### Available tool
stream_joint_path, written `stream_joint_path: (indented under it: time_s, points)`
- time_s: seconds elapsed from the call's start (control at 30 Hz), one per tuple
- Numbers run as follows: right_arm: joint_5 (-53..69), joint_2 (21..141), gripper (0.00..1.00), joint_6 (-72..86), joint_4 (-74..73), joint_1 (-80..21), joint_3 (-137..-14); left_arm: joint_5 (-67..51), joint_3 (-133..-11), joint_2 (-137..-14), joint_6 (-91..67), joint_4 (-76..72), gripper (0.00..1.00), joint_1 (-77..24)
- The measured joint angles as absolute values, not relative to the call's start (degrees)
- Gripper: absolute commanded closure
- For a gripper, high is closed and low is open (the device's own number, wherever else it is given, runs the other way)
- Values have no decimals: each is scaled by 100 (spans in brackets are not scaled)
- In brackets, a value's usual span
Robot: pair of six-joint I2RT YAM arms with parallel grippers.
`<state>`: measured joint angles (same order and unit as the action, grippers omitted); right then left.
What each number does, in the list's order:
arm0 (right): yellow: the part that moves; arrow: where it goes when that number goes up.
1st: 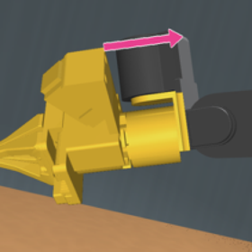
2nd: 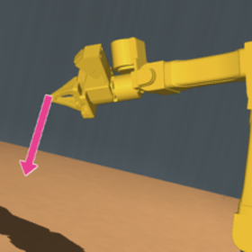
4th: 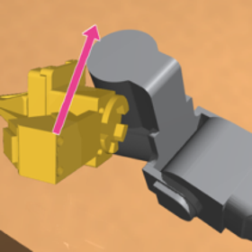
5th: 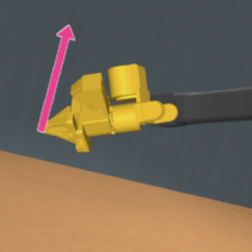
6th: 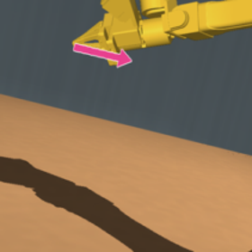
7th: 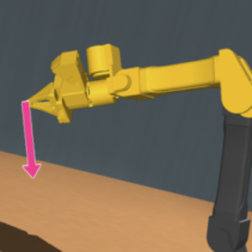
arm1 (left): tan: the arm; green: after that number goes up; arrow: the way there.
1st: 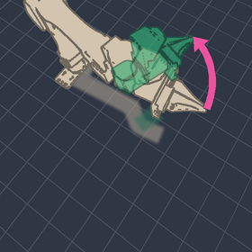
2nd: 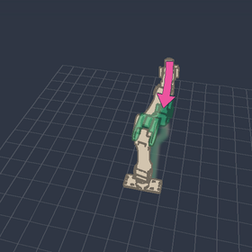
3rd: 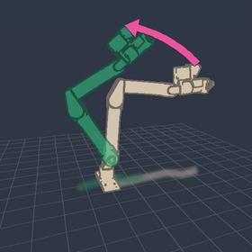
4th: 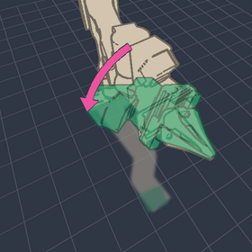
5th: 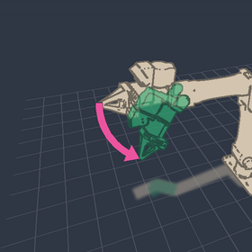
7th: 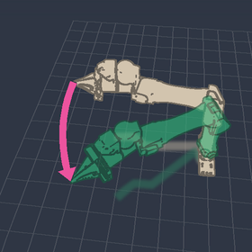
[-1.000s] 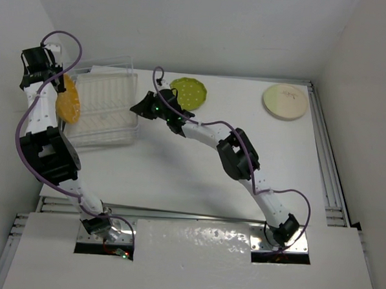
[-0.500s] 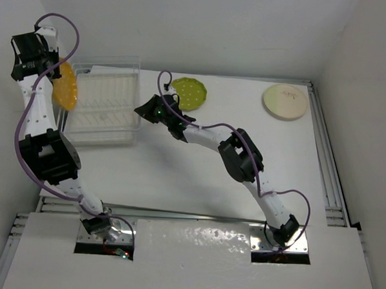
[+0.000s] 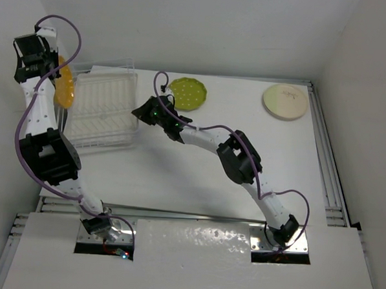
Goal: Unload the plates from the dish rack
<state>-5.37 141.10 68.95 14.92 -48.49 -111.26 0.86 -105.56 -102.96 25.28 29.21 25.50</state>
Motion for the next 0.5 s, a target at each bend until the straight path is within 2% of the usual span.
stream_joint_path:
  time_s: [0.5]
  points:
    - [-1728, 14186, 100, 7695, 1479, -5050, -11662, 121, -12195, -10296, 1632, 3356, 100, 2550]
